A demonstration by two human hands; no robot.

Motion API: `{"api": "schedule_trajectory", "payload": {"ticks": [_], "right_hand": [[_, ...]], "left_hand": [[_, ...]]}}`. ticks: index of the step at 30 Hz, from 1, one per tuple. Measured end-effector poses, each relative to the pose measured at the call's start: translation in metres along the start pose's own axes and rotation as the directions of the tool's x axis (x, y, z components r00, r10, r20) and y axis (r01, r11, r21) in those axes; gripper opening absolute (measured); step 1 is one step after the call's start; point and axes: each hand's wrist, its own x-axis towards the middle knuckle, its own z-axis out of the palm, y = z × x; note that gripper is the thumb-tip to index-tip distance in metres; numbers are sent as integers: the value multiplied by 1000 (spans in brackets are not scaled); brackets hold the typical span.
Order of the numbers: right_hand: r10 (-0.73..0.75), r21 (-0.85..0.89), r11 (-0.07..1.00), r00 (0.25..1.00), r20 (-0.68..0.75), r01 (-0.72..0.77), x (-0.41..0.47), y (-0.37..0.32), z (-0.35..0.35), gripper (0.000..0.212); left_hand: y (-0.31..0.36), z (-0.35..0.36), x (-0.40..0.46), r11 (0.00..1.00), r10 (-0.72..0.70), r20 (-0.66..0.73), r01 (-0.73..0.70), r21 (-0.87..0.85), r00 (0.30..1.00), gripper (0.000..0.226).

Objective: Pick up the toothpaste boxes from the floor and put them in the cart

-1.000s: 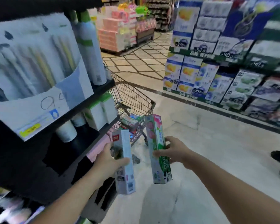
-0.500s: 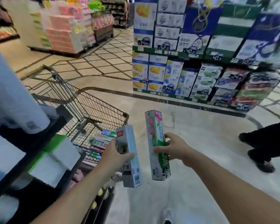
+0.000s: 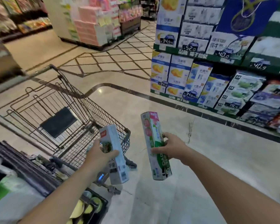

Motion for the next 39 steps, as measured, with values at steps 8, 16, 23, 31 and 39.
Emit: {"api": "schedule_trajectory", "payload": {"ticks": [8, 16, 23, 31, 39], "right_hand": [[-68, -117, 989, 987, 149, 86, 103, -52, 30, 57], [-97, -248, 955, 958, 270, 166, 213, -126, 78, 54], [-101, -338, 911, 922, 375, 238, 305, -171, 132, 54], [14, -517, 816, 884, 467, 260, 407, -143, 219, 48], [151, -656, 739, 912, 382, 152, 473, -45, 268, 50]], "left_hand": [[9, -31, 58, 991, -131, -169, 123, -54, 977, 58], [7, -73, 153, 954, -252, -281, 188, -235, 926, 59], [-8, -103, 220, 935, -327, -320, 254, -249, 889, 59], [-59, -80, 283, 893, -445, -320, 384, -236, 836, 76], [-125, -12, 348, 814, -577, -226, 529, -240, 785, 111]]}}
